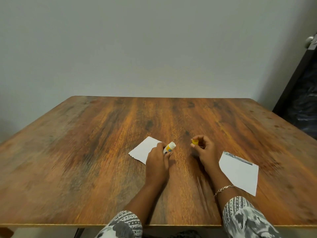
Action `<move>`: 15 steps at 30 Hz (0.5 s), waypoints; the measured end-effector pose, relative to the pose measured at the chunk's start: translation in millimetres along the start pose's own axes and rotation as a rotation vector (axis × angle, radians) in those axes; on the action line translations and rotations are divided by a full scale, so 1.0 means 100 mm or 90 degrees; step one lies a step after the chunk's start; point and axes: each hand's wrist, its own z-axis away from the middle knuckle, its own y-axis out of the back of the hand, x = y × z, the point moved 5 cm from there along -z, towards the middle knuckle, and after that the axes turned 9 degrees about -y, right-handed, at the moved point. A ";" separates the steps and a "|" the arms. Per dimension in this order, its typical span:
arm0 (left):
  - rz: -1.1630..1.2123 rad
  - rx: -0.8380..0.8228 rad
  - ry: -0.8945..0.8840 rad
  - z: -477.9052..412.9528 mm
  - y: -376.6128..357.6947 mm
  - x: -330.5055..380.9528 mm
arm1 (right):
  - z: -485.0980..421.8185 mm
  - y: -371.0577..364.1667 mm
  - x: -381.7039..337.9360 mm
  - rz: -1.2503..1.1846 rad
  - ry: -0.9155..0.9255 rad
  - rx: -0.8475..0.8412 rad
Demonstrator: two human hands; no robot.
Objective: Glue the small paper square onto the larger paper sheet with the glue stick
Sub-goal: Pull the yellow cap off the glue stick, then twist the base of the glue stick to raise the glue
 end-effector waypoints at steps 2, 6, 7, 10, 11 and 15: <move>0.011 0.004 0.011 0.01 0.01 0.01 | -0.12 0.05 0.00 0.072 -0.013 0.041; 0.012 -0.001 0.039 0.01 0.01 0.00 | -0.25 0.08 0.08 0.179 -0.025 0.041; 0.012 0.005 0.034 0.01 0.02 0.01 | -0.26 0.08 0.12 0.200 -0.030 0.037; 0.030 0.027 0.018 0.00 0.06 0.04 | -0.30 0.07 0.20 0.237 -0.037 0.041; 0.042 0.031 0.020 0.00 0.07 0.04 | -0.31 0.06 0.21 0.245 -0.038 0.043; 0.100 0.031 0.037 -0.01 0.05 0.01 | -0.34 0.04 0.22 0.290 -0.038 0.029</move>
